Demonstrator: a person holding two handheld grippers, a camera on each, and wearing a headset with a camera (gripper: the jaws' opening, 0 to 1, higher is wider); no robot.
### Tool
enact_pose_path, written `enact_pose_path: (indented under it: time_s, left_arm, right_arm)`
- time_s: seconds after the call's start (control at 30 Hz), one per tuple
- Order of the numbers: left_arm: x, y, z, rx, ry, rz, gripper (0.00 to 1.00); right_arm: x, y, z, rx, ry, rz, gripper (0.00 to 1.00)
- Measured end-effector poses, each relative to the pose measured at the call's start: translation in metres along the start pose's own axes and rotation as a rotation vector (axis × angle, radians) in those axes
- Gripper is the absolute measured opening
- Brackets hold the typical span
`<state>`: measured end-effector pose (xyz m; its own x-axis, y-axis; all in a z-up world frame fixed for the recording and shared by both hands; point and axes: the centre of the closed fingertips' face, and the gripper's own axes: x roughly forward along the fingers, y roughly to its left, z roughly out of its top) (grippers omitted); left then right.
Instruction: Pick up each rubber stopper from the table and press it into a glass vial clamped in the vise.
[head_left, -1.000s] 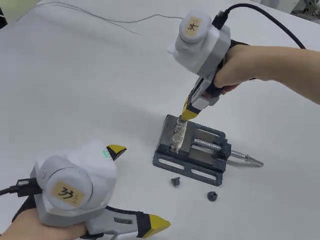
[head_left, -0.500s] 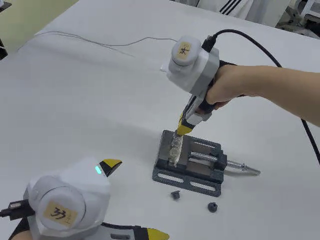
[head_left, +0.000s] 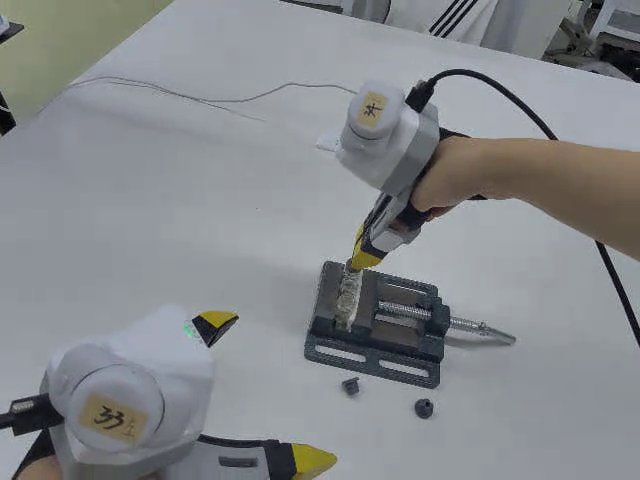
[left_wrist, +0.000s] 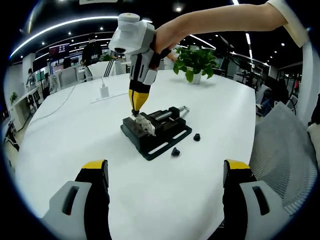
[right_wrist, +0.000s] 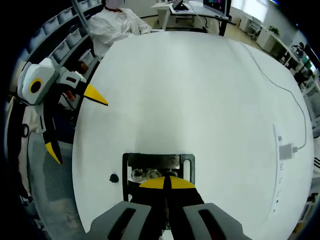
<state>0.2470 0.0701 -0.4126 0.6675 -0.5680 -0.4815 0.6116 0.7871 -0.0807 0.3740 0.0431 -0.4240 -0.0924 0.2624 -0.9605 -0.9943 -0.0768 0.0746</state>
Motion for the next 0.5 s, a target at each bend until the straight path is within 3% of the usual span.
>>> enact_pose_path:
  time_s: [0.2,0.5]
  left_arm:
    - [-0.0011,0.0006,0.0027,0.012,-0.002,0.002,0.95]
    - [-0.0020,-0.0036,-0.0011,0.006,-0.003,0.000,0.94]
  right_arm:
    - [-0.0005,-0.0018,0.0005,0.058,-0.051,-0.005,0.00]
    - [0.0007,-0.0045,0.0007,0.062,-0.091,-0.011,0.00]
